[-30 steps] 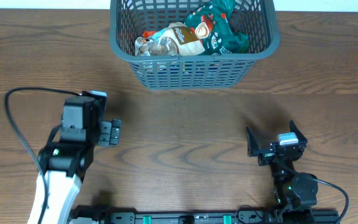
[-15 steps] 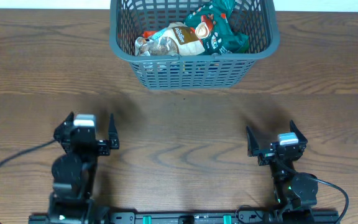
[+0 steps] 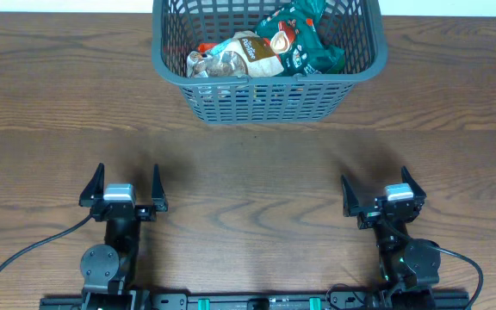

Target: Pack container

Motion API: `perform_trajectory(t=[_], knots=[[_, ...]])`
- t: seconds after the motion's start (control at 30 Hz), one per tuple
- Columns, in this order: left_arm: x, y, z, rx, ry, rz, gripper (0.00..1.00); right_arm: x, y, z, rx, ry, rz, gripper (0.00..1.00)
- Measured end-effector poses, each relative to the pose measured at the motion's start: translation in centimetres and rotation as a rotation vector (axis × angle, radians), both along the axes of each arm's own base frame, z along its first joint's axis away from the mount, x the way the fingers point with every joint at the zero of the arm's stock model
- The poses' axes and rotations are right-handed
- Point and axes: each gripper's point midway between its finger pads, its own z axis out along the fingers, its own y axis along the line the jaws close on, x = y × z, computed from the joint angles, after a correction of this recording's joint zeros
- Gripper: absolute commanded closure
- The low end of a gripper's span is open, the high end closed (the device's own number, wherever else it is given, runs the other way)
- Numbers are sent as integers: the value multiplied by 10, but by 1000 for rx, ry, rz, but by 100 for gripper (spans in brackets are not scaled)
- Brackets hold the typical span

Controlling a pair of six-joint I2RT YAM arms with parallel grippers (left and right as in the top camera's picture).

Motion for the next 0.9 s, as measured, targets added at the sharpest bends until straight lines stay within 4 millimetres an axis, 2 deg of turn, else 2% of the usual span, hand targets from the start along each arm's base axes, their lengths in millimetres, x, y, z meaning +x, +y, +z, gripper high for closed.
perform_trajectory(t=[0.1, 0.3, 0.57, 0.9], knots=[[-3, -2, -8, 11, 28, -12, 1, 0, 0, 0, 0, 0, 0, 1], [-7, -19, -34, 60, 129, -113, 1, 0, 0, 0, 0, 0, 0, 1], [-9, -30, -33, 99, 126, -182, 2, 0, 0, 0, 0, 0, 0, 1], [-10, -31, -33, 120, 126, -190, 2, 0, 0, 0, 0, 0, 0, 1]])
